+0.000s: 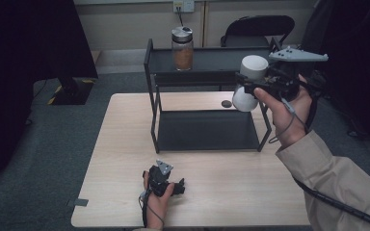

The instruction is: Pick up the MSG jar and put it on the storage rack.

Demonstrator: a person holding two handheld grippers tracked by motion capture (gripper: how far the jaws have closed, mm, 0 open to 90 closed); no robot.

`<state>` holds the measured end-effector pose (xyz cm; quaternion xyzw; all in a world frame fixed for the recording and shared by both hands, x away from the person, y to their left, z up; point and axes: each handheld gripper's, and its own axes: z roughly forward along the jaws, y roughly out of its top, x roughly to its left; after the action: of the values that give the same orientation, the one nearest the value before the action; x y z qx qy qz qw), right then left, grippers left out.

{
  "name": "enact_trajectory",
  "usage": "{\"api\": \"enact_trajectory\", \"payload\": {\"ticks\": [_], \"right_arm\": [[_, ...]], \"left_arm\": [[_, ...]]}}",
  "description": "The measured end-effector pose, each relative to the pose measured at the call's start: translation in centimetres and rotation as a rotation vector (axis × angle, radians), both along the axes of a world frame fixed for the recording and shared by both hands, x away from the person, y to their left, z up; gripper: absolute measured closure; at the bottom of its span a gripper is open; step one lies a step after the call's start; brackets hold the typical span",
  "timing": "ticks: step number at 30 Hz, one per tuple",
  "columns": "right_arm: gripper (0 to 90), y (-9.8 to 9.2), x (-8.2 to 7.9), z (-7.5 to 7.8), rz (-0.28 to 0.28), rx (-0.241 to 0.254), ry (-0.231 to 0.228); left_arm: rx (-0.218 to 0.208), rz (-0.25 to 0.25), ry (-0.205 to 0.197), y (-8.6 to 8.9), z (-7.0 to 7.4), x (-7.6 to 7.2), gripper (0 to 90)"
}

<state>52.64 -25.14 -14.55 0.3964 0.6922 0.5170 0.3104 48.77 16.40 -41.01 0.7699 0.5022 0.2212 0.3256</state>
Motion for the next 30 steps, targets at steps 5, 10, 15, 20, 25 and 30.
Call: {"api": "enact_trajectory", "payload": {"ticks": [5,10,15,20,25,30], "right_arm": [[34.7,0.4,0.8,1.9,-0.007,0.0,-0.002],[34.7,0.9,1.7,3.4,-0.021,-0.014,-0.004],[34.7,1.2,3.0,4.5,-0.03,0.0,0.002],[34.7,1.7,4.1,5.5,-0.048,0.008,-0.011],[34.7,2.4,5.8,6.3,-0.075,0.011,-0.015],[34.7,3.5,7.5,6.1,-0.094,0.004,-0.02]], "left_arm": [[0.0,0.0,0.0,0.0,0.0,0.0,0.0],[0.0,0.0,0.001,0.0,0.0,0.0,0.0],[0.0,0.0,0.0,0.0,0.0,0.0,0.0],[-0.001,0.001,0.0,0.0,0.0,0.0,0.0],[-0.001,0.001,0.0,0.0,0.0,0.0,0.0],[-0.001,0.001,0.0,0.0,0.0,0.0,0.0]]}}
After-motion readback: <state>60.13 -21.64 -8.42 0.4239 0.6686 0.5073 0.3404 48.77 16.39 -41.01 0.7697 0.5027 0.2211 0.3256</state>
